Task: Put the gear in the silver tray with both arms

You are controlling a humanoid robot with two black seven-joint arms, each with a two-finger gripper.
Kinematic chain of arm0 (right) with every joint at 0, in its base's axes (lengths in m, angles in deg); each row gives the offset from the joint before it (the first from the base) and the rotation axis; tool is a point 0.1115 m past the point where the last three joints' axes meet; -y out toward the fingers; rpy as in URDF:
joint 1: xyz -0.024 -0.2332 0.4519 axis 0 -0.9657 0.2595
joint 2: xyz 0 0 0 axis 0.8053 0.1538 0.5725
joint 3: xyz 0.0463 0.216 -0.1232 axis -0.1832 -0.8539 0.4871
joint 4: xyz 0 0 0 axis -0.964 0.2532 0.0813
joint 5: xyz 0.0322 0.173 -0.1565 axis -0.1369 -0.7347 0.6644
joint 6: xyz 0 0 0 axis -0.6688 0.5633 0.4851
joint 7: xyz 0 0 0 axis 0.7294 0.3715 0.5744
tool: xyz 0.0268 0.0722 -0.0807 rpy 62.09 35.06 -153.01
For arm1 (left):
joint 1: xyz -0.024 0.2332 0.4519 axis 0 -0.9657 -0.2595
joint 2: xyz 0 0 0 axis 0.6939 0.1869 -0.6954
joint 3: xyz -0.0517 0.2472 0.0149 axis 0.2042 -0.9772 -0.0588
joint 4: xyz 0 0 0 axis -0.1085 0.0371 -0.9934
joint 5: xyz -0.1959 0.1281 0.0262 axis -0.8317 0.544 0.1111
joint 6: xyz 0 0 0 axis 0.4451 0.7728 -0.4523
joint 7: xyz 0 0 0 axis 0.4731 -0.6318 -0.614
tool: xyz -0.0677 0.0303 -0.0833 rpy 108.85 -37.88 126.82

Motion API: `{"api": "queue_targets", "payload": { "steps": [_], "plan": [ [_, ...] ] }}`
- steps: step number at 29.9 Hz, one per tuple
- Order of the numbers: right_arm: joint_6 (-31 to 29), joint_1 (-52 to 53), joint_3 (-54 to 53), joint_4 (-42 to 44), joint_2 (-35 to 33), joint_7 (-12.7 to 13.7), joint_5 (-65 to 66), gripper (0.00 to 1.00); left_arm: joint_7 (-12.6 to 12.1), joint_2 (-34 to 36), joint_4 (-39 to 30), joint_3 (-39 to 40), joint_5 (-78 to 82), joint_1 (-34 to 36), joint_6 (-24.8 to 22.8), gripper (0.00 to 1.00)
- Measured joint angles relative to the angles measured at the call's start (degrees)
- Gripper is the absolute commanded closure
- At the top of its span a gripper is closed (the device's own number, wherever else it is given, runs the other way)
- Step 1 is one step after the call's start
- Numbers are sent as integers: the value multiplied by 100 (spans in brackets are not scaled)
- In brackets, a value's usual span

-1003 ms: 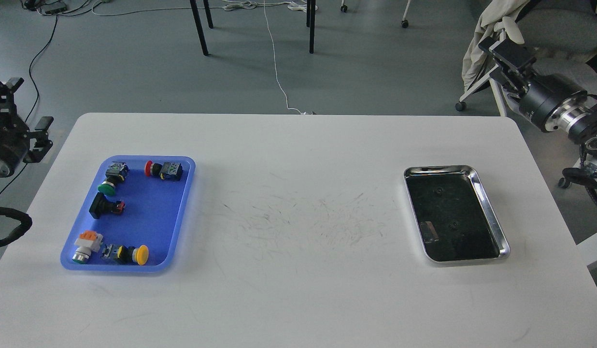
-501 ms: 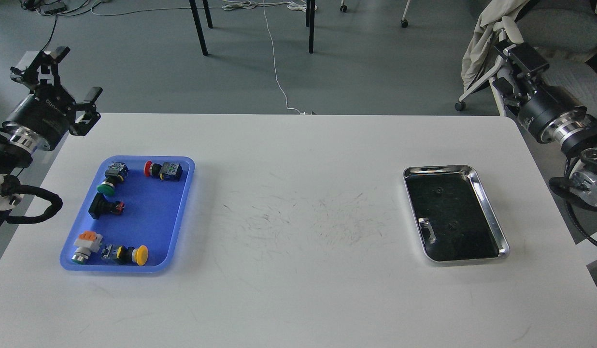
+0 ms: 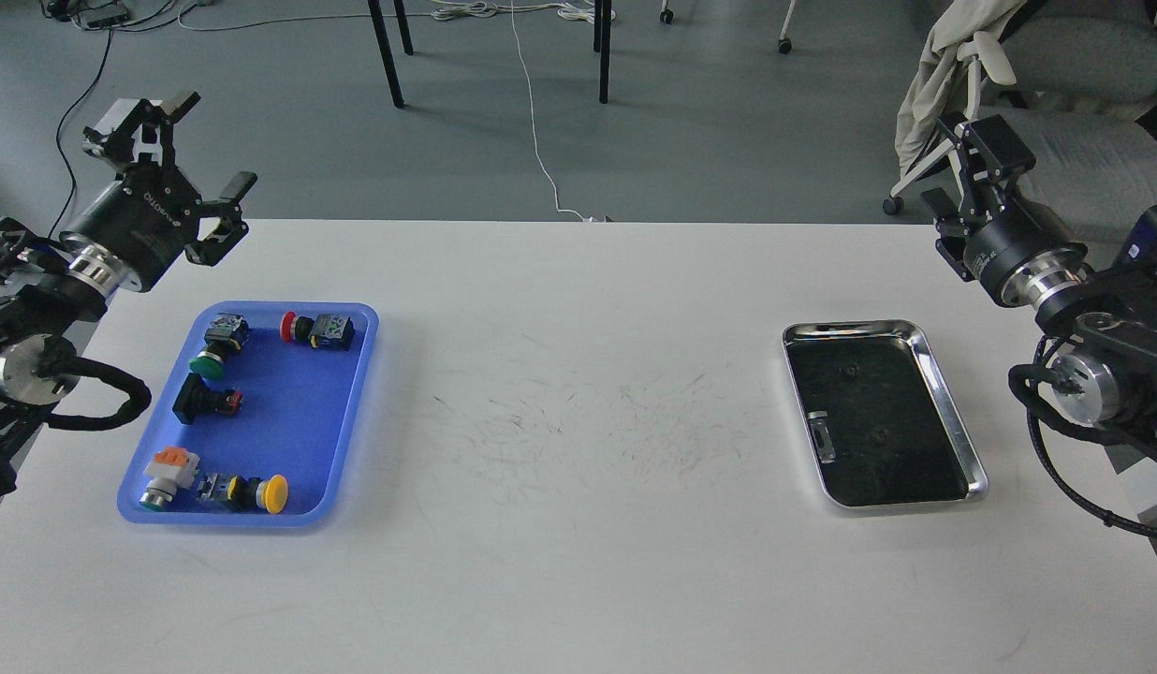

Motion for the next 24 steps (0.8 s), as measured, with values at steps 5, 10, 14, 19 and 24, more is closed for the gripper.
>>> {"api": "queue_targets", "payload": {
  "steps": [5, 10, 14, 19, 24],
  "plan": [
    [-37, -52, 71, -47, 74, 0, 21, 2, -3, 44, 64, -1, 0, -1, 7, 3],
    [-123, 7, 79, -60, 79, 0, -11, 1, -35, 46, 233, -97, 69, 21, 116, 2],
    [-467, 11, 18, -73, 105, 95, -388, 1, -460, 13, 294, -261, 70, 85, 141, 1],
    [-611, -34, -105, -46, 224, 182, -1315, 1, -945, 14, 298, -175, -115, 186, 28, 1],
    [-584, -159, -511, 5, 437, 149, -1450, 1, -996, 5, 293, -126, -581, 187, 34, 1]
  ]
}}
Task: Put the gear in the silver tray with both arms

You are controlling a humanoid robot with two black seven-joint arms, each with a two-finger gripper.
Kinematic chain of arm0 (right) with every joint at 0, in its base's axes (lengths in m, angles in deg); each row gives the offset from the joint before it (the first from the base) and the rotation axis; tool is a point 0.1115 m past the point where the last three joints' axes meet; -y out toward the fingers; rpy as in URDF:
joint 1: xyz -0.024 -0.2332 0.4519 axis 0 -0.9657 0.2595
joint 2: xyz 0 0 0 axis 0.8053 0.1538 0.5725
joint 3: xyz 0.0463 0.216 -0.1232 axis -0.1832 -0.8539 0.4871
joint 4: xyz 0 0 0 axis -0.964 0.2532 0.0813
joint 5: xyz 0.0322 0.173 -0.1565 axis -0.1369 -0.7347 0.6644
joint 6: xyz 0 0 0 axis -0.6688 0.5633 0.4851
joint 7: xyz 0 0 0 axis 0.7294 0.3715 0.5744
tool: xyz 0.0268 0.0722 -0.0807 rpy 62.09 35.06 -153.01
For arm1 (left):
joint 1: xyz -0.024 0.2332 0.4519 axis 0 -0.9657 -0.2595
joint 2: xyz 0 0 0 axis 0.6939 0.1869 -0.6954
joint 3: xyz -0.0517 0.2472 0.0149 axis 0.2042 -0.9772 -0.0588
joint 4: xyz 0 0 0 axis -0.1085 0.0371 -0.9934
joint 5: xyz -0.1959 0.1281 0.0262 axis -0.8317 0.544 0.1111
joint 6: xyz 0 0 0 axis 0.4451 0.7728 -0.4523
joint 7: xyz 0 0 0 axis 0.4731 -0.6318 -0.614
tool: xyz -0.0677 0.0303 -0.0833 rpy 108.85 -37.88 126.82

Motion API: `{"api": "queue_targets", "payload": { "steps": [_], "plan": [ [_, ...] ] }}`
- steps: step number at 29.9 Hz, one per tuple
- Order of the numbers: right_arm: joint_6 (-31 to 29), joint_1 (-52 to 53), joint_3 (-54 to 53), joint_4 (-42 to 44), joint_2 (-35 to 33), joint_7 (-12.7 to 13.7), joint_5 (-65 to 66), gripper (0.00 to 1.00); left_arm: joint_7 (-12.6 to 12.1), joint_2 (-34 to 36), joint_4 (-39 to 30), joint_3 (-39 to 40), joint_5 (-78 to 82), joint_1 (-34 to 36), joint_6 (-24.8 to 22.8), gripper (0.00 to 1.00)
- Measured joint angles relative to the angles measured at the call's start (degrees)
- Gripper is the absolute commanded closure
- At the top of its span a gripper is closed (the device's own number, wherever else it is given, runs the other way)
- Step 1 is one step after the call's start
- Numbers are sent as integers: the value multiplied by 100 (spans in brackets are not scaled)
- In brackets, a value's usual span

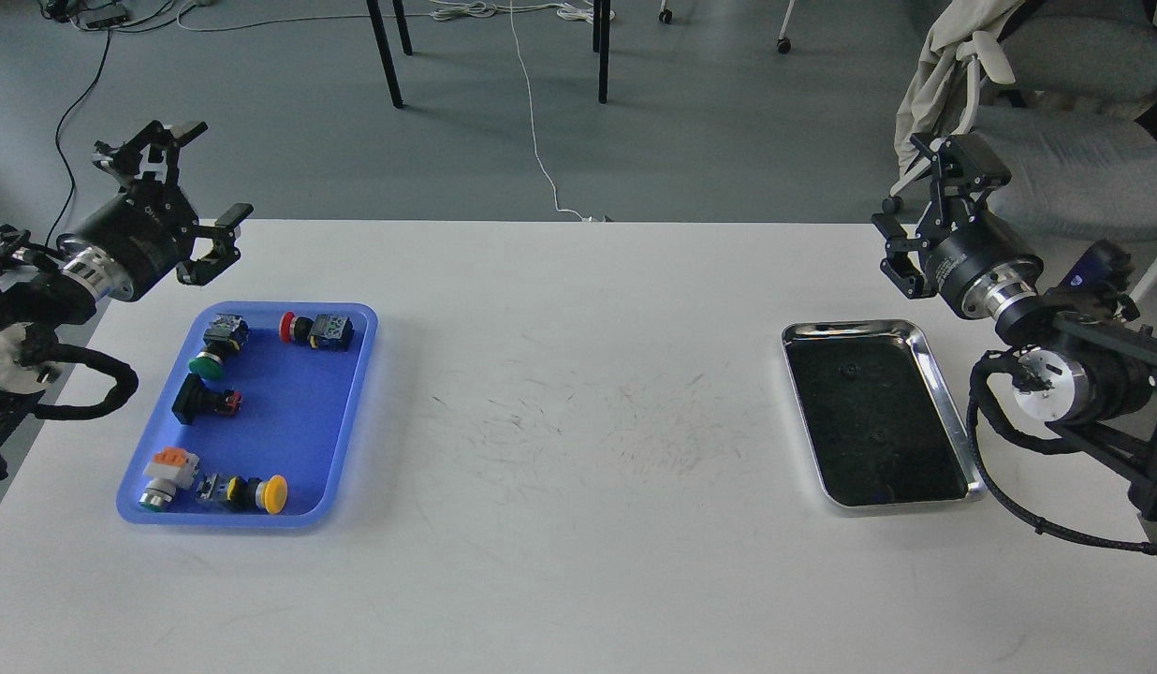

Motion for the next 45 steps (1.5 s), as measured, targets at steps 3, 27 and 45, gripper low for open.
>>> {"api": "queue_targets", "payload": {
  "steps": [3, 27, 45],
  "plan": [
    [16, -30, -180, 54, 98, -12, -6, 1, -3, -5, -3, 10, -85, 0, 40, 1],
    [427, -69, -980, 804, 1260, 19, -19, 1, 17, -179, -3, 312, -572, -137, 173, 1],
    [324, 537, -32, 1048, 1116, 1275, -25, 1, -108, -230, -3, 302, -587, -143, 188, 1]
  ]
}}
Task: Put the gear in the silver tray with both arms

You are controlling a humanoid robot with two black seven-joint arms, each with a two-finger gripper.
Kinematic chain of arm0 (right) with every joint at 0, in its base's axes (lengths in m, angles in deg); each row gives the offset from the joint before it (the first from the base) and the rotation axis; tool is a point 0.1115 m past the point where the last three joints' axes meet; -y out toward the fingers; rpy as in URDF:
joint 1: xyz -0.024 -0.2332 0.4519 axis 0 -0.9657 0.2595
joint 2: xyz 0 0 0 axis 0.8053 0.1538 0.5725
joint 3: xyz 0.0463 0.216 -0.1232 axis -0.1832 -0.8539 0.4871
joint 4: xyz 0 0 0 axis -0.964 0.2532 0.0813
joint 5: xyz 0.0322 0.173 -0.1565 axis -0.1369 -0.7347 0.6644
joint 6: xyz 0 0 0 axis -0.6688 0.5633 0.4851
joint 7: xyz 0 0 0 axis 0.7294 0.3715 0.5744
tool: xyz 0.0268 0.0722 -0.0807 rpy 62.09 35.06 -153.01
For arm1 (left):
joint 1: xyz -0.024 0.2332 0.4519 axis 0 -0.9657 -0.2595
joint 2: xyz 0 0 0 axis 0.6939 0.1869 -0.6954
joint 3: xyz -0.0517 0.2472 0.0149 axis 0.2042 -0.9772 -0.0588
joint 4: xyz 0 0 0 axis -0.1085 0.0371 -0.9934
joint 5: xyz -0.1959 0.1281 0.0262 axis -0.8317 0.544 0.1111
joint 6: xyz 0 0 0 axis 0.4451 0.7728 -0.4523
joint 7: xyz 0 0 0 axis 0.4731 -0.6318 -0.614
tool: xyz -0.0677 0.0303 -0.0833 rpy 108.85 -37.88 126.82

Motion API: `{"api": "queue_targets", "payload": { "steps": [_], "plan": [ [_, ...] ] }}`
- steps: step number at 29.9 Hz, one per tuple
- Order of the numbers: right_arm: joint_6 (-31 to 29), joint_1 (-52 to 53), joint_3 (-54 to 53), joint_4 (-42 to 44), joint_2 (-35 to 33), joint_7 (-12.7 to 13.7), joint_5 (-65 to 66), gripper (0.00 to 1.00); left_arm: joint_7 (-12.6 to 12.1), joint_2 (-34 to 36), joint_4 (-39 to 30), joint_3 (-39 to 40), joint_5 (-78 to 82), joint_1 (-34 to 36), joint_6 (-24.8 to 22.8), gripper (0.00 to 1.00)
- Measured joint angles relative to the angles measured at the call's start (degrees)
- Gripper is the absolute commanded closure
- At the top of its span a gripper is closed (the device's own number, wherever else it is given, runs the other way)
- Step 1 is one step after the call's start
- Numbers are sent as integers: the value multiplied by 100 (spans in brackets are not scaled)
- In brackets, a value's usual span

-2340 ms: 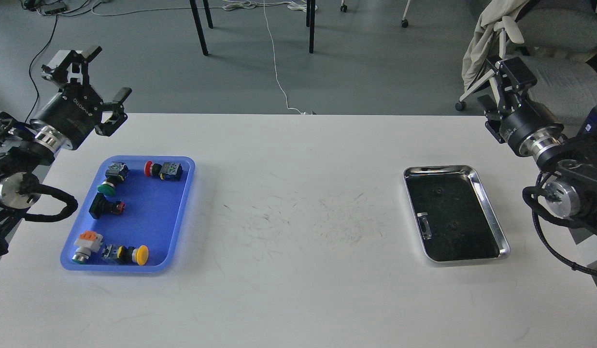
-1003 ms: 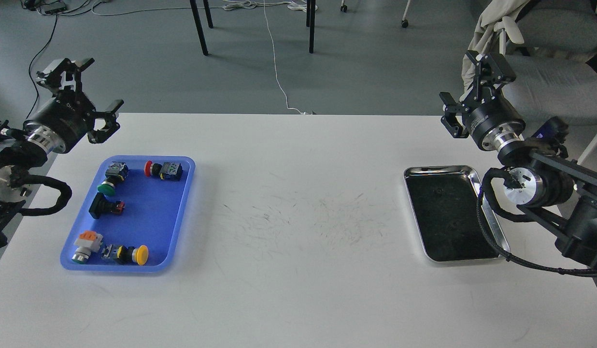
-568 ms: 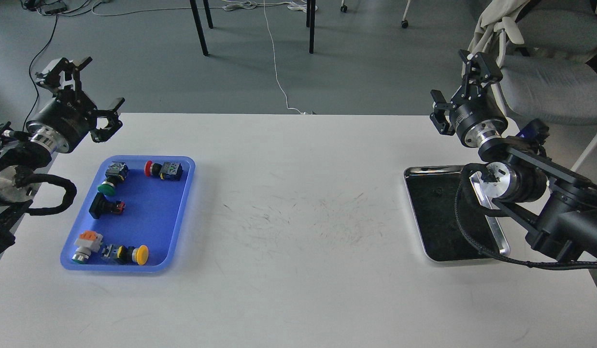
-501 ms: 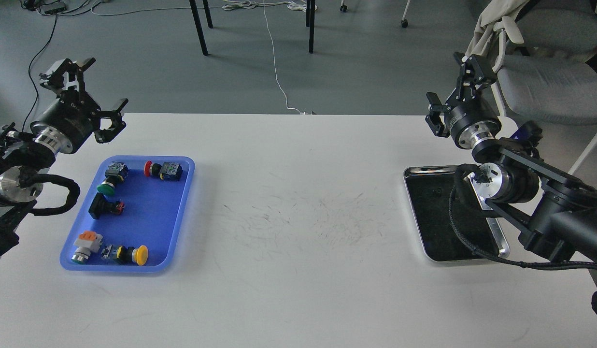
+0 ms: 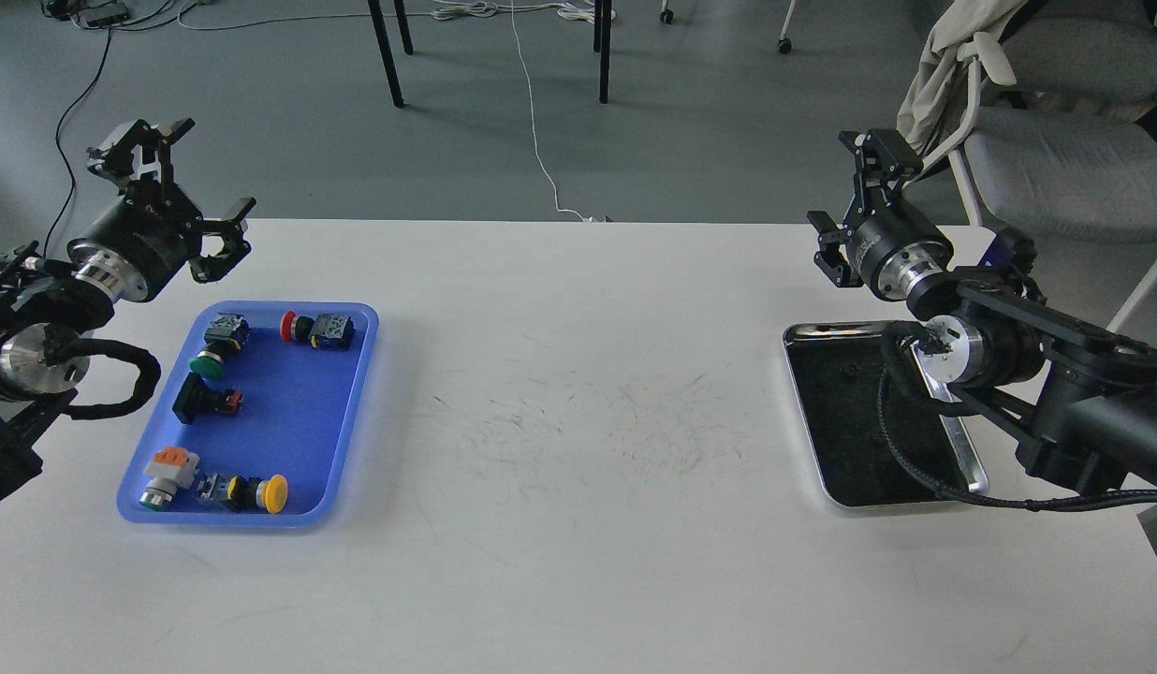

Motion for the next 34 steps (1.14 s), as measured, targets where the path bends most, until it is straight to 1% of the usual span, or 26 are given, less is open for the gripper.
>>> {"api": "queue_targets", "payload": {
  "steps": [2, 4, 8, 15, 19, 22, 34],
  "plan": [
    [-19, 22, -65, 34, -7, 154, 1, 1, -8, 5, 0, 1, 0, 0, 0, 1],
    [-84, 41, -256, 42, -16, 203, 1, 1, -10, 5, 0, 10, 0, 0, 0, 1],
    [-191, -180, -744, 45, 37, 198, 2, 1, -35, 2, 0, 24, -7, 0, -19, 1],
    [-292, -289, -1384, 269, 198, 197, 19, 1, -187, -1, 14, 77, -93, 19, 30, 1],
    [-297, -281, -1462, 398, 515, 135, 59, 1, -232, -82, 32, 85, -111, 23, 136, 1],
    [-284, -281, -1473, 442, 612, 113, 83, 1, -237, -95, 54, 88, -114, 23, 235, 1],
    [-249, -347, -1483, 450, 723, 110, 88, 1, -219, -80, 128, 54, -106, 93, 355, 1]
  ]
}}
